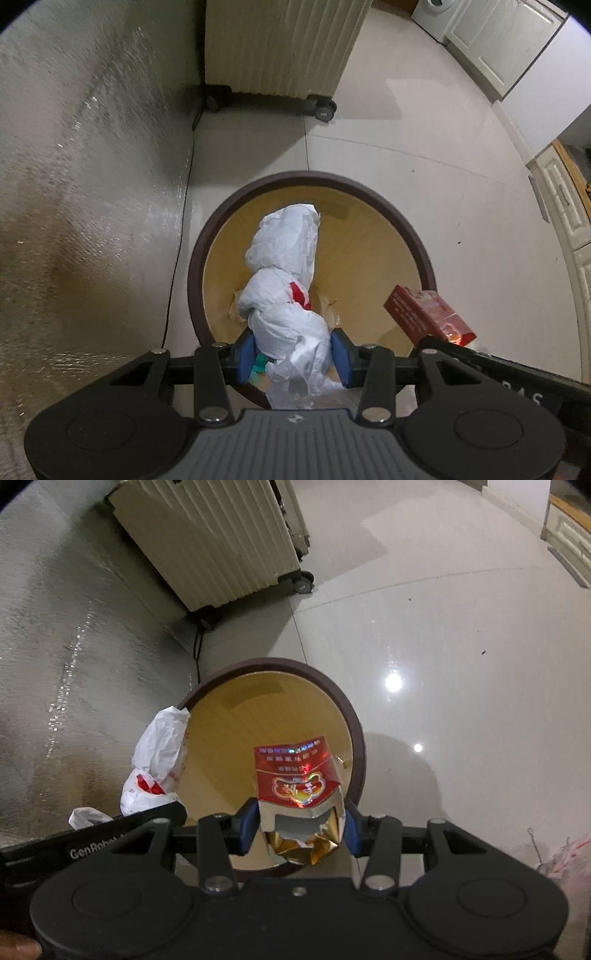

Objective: Collect trash
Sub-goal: 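Carry the white bag and red-gold wrapper in both tools over the trash bin, then open the left tool over the bin while the right tool releases the wrapper, then raise both open tools from the bin back up to the table, then grasp the clear water bottle with the left tool while the right tool grasps the blue Pepsi can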

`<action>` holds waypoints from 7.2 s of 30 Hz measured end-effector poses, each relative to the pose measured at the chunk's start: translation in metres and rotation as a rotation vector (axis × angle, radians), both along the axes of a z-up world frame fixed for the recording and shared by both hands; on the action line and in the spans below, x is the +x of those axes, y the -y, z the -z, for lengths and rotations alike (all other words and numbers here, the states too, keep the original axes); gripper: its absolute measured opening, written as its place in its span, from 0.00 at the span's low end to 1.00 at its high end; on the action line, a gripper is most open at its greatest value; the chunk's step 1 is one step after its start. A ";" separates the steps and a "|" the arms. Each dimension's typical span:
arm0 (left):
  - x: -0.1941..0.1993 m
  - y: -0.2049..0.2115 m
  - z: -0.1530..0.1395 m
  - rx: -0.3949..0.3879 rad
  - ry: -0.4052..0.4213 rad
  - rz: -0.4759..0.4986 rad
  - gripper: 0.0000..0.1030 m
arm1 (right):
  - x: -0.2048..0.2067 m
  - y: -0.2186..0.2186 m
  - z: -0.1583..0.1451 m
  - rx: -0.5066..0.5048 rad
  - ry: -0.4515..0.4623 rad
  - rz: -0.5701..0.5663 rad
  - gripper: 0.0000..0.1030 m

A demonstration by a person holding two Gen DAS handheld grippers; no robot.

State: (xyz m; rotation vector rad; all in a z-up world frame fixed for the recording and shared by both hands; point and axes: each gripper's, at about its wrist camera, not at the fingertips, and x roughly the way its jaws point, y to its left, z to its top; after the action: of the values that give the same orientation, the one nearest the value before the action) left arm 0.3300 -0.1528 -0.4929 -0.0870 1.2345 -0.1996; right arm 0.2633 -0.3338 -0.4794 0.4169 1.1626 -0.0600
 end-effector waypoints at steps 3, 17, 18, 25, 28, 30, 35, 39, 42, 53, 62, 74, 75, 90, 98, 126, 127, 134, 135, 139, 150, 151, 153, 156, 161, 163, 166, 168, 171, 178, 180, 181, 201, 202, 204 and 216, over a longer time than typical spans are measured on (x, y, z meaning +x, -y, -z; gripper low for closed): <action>0.004 0.001 0.012 0.002 -0.014 0.010 0.43 | 0.001 -0.002 0.012 0.019 -0.018 0.030 0.46; 0.033 -0.003 0.021 -0.028 0.083 -0.045 0.46 | 0.012 -0.004 0.030 0.055 -0.037 0.079 0.46; 0.033 -0.003 0.023 -0.019 0.077 -0.046 0.51 | 0.012 -0.003 0.030 0.054 -0.036 0.074 0.46; 0.034 -0.003 0.027 0.036 0.033 -0.037 0.61 | 0.027 0.001 0.032 0.055 -0.036 0.093 0.47; 0.033 -0.003 0.028 0.053 -0.001 -0.014 0.61 | 0.040 -0.003 0.034 0.035 -0.040 0.051 0.49; 0.032 -0.003 0.030 0.067 -0.019 -0.002 0.62 | 0.048 -0.004 0.036 0.026 -0.035 0.043 0.53; 0.026 -0.008 0.031 0.091 -0.039 -0.003 0.69 | 0.055 -0.008 0.037 0.008 -0.036 -0.008 0.66; 0.023 -0.011 0.028 0.101 -0.049 -0.019 0.77 | 0.051 -0.006 0.038 0.010 -0.045 -0.015 0.66; 0.020 -0.011 0.024 0.104 -0.051 -0.030 0.85 | 0.048 -0.006 0.037 0.013 -0.048 -0.027 0.66; 0.011 -0.015 0.003 0.109 -0.063 -0.044 0.98 | 0.037 -0.002 0.021 0.013 -0.035 -0.066 0.68; 0.005 -0.019 -0.012 0.179 -0.079 -0.061 1.00 | 0.027 0.007 0.003 -0.042 -0.015 -0.076 0.89; -0.015 -0.031 -0.045 0.193 -0.051 -0.062 1.00 | 0.005 0.007 -0.014 -0.136 -0.030 -0.115 1.00; -0.017 -0.031 -0.048 0.196 -0.047 -0.059 1.00 | 0.004 0.007 -0.015 -0.144 -0.030 -0.121 1.00; -0.058 -0.033 -0.098 0.194 0.006 -0.040 1.00 | -0.040 0.013 -0.062 -0.191 0.007 -0.097 1.00; -0.086 -0.032 -0.140 0.192 0.074 -0.033 1.00 | -0.069 0.016 -0.104 -0.215 0.062 -0.083 1.00; -0.195 -0.028 -0.387 0.112 0.541 0.055 1.00 | -0.166 0.027 -0.318 -0.270 0.449 -0.003 1.00; -0.199 -0.030 -0.395 0.112 0.558 0.052 1.00 | -0.169 0.026 -0.326 -0.276 0.462 0.000 1.00; -0.226 -0.046 -0.442 0.124 0.651 0.028 1.00 | -0.190 0.015 -0.374 -0.289 0.565 -0.006 1.00; -0.230 -0.048 -0.448 0.127 0.662 0.023 1.00 | -0.194 0.014 -0.381 -0.289 0.582 -0.009 1.00; -0.246 -0.061 -0.473 0.135 0.703 0.007 1.00 | -0.203 0.006 -0.404 -0.290 0.627 -0.023 1.00; -0.292 -0.115 -0.526 0.186 0.797 -0.048 1.00 | -0.216 -0.039 -0.455 -0.284 0.755 -0.127 1.00; -0.293 -0.122 -0.528 0.194 0.802 -0.058 1.00 | -0.216 -0.043 -0.457 -0.282 0.762 -0.135 1.00; -0.294 -0.138 -0.533 0.209 0.805 -0.079 1.00 | -0.213 -0.054 -0.462 -0.273 0.777 -0.157 1.00; -0.295 -0.165 -0.537 0.222 0.802 -0.111 1.00 | -0.207 -0.071 -0.467 -0.257 0.787 -0.189 1.00; -0.283 -0.217 -0.539 0.229 0.792 -0.169 1.00 | -0.194 -0.106 -0.469 -0.241 0.785 -0.251 1.00; -0.276 -0.240 -0.539 0.238 0.792 -0.197 1.00 | -0.188 -0.120 -0.469 -0.236 0.782 -0.275 1.00; -0.263 -0.276 -0.539 0.237 0.786 -0.231 1.00 | -0.179 -0.140 -0.467 -0.222 0.779 -0.309 1.00; -0.251 -0.302 -0.539 0.245 0.782 -0.254 1.00 | -0.173 -0.153 -0.467 -0.216 0.774 -0.331 1.00; -0.231 -0.337 -0.538 0.273 0.783 -0.281 1.00 | -0.163 -0.169 -0.466 -0.207 0.770 -0.353 1.00; -0.170 -0.420 -0.535 0.159 0.821 -0.314 1.00 | -0.134 -0.205 -0.465 -0.167 0.743 -0.367 1.00; -0.148 -0.438 -0.531 0.132 0.824 -0.322 1.00 | -0.127 -0.214 -0.464 -0.159 0.730 -0.373 1.00; -0.137 -0.447 -0.527 0.119 0.821 -0.326 1.00 | -0.124 -0.217 -0.463 -0.156 0.727 -0.374 1.00; -0.062 -0.511 -0.455 -0.218 0.713 -0.328 1.00 | -0.069 -0.259 -0.450 -0.068 0.679 -0.366 1.00; -0.065 -0.504 -0.456 -0.224 0.717 -0.300 1.00 | -0.065 -0.262 -0.448 -0.068 0.682 -0.374 1.00; -0.071 -0.489 -0.460 -0.247 0.722 -0.233 1.00 | -0.058 -0.270 -0.447 -0.060 0.686 -0.386 1.00; -0.083 -0.425 -0.490 -0.065 0.777 0.009 1.00 | 0.009 -0.307 -0.457 0.020 0.680 -0.403 0.86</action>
State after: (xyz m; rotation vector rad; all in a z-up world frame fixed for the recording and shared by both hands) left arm 0.2467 0.2723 -0.0031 -0.0513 0.4547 -0.2504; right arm 0.2726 -0.0271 -0.0222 0.1855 0.5554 0.4173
